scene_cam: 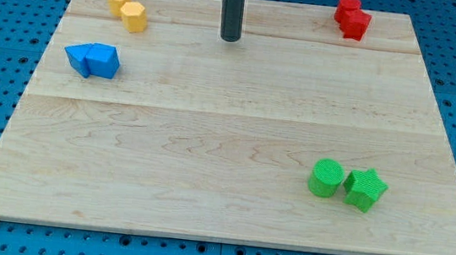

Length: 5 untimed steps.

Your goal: Push yellow hexagon right towards red star

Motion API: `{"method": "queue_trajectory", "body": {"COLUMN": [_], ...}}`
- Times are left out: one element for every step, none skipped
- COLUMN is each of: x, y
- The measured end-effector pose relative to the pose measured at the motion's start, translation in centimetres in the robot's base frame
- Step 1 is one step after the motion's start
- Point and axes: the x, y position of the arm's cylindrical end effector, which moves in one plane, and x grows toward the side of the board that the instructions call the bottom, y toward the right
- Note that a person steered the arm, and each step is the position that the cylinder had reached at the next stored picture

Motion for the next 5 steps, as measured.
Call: {"method": "queue_trajectory", "body": {"x": [1.9,2.5,2.5,3.5,5.2], "y": [-2.1,-3.1,-3.1,-6.6,-13.0]}}
